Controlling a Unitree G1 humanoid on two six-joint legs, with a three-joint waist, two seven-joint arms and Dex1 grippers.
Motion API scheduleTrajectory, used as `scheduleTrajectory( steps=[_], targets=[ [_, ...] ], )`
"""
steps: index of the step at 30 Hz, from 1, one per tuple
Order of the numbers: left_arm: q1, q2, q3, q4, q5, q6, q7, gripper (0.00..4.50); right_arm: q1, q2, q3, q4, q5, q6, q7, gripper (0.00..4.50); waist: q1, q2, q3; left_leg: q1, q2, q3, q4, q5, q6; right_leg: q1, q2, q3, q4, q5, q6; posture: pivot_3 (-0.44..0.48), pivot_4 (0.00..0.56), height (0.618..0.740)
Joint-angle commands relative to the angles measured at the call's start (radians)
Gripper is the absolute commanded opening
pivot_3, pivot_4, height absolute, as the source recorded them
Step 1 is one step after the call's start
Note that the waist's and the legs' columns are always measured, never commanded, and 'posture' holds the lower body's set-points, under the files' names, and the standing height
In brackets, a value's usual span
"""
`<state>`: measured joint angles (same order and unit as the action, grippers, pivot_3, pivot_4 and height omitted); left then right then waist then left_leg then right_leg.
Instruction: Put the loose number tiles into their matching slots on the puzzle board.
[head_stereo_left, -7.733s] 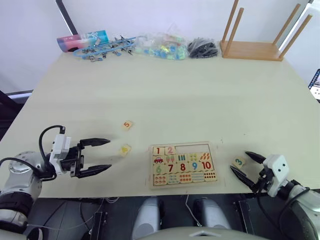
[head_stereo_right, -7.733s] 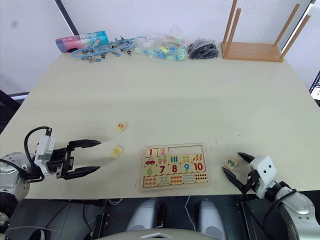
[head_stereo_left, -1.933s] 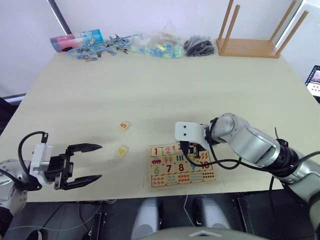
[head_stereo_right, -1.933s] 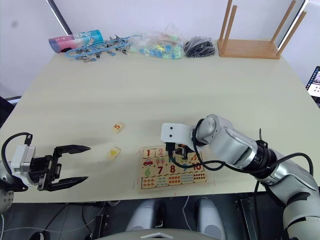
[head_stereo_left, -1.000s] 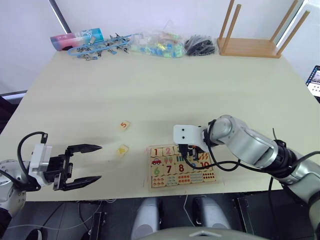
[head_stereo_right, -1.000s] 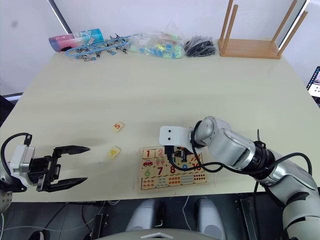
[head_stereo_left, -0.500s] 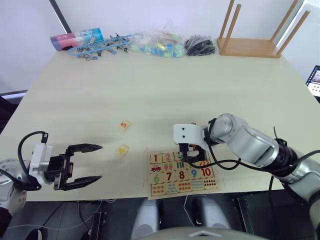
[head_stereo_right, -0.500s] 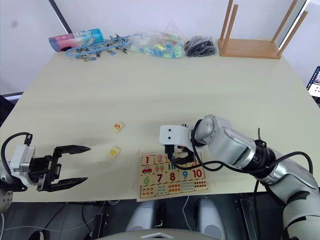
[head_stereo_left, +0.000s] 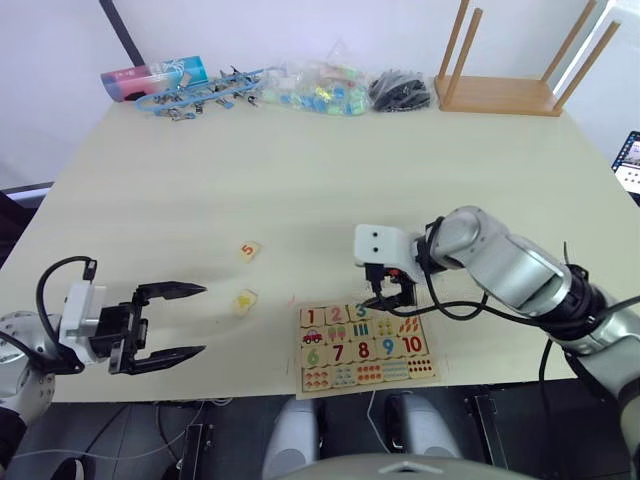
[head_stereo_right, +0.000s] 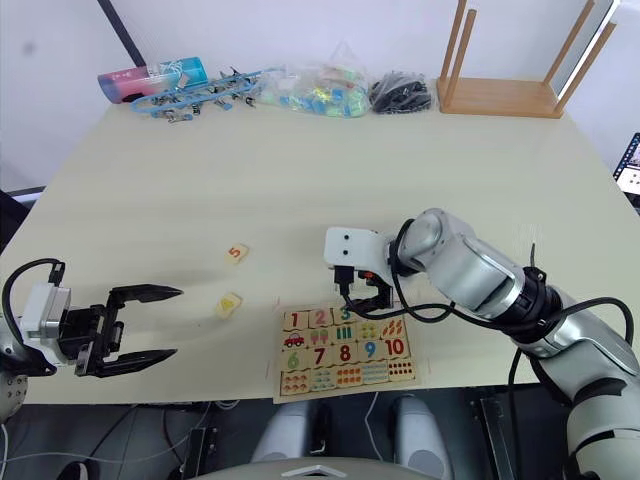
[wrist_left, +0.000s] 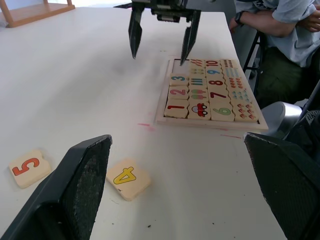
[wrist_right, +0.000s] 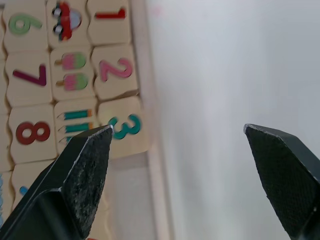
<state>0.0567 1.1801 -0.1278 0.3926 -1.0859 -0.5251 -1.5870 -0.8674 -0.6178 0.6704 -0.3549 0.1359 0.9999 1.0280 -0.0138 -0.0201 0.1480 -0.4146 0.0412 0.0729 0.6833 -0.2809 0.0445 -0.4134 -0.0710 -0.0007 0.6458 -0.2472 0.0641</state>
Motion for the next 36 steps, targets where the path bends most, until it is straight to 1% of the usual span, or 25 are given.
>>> scheduleTrajectory(
  steps=[1, 2, 3, 4, 8, 9, 12, 16, 36],
  targets=[
    [-0.003, 0.010, 0.007, -0.011, -0.002, 0.007, -0.027, 4.50, 0.031, 0.011, -0.080, 0.003, 0.031, -0.062, -0.002, 3.64, 0.000, 0.000, 0.000, 0.000, 0.000, 0.000, 0.000, 0.000, 0.000, 0.000, 0.000, 0.000, 0.000, 0.000, 0.000, 0.000, 0.150, 0.737],
    [-0.004, 0.010, 0.007, -0.011, -0.002, 0.007, -0.027, 4.50, 0.036, 0.012, -0.086, 0.006, 0.033, -0.072, -0.001, 3.19, 0.000, 0.000, 0.000, 0.000, 0.000, 0.000, 0.000, 0.000, 0.000, 0.000, 0.000, 0.000, 0.000, 0.000, 0.000, 0.000, 0.150, 0.737],
    [-0.005, 0.010, 0.006, -0.010, -0.002, 0.007, -0.027, 4.50, 0.042, 0.015, -0.092, 0.010, 0.034, -0.087, -0.003, 2.58, 0.000, 0.000, 0.000, 0.000, 0.000, 0.000, 0.000, 0.000, 0.000, 0.000, 0.000, 0.000, 0.000, 0.000, 0.000, 0.000, 0.150, 0.737],
    [-0.005, 0.010, 0.006, -0.011, -0.002, 0.007, -0.027, 4.50, 0.050, 0.017, -0.094, 0.014, 0.034, -0.104, -0.004, 2.26, 0.000, 0.000, 0.000, 0.000, 0.000, 0.000, 0.000, 0.000, 0.000, 0.000, 0.000, 0.000, 0.000, 0.000, 0.000, 0.000, 0.150, 0.737],
    [-0.004, 0.009, 0.007, -0.014, -0.002, 0.007, -0.027, 4.50, 0.081, 0.015, -0.087, 0.025, 0.022, -0.179, -0.002, 0.32, 0.000, 0.000, 0.000, 0.000, 0.000, 0.000, 0.000, 0.000, 0.000, 0.000, 0.000, 0.000, 0.000, 0.000, 0.000, 0.000, 0.150, 0.737],
    [-0.005, 0.009, 0.006, -0.015, -0.002, 0.007, -0.027, 4.50, 0.091, 0.009, -0.076, 0.028, 0.012, -0.208, 0.004, 0.06, 0.001, 0.000, 0.000, 0.000, 0.000, 0.000, 0.000, 0.000, 0.000, 0.000, 0.000, 0.000, 0.000, 0.000, 0.000, 0.000, 0.150, 0.737],
    [-0.006, 0.010, 0.006, -0.016, -0.001, 0.008, -0.027, 4.50, 0.114, -0.004, -0.048, 0.037, -0.019, -0.275, 0.018, 0.06, 0.001, 0.000, 0.000, 0.000, 0.000, 0.000, 0.000, 0.000, 0.000, 0.000, 0.000, 0.000, 0.000, 0.000, 0.000, 0.000, 0.150, 0.737],
    [-0.006, 0.009, 0.005, -0.018, -0.001, 0.009, -0.027, 4.50, 0.132, 0.003, -0.038, 0.046, -0.044, -0.308, 0.025, 0.06, 0.000, 0.000, 0.000, 0.000, 0.000, 0.000, 0.000, 0.000, 0.000, 0.000, 0.000, 0.000, 0.000, 0.000, 0.000, 0.000, 0.150, 0.737],
    [-0.003, 0.012, 0.004, -0.017, 0.000, 0.006, -0.027, 4.50, 0.182, 0.004, -0.010, 0.076, -0.145, -0.369, 0.070, 0.06, 0.002, 0.000, 0.000, 0.000, 0.000, 0.000, 0.001, 0.000, 0.000, 0.000, 0.000, 0.000, 0.000, 0.000, 0.000, 0.000, 0.150, 0.737]
  ],
)
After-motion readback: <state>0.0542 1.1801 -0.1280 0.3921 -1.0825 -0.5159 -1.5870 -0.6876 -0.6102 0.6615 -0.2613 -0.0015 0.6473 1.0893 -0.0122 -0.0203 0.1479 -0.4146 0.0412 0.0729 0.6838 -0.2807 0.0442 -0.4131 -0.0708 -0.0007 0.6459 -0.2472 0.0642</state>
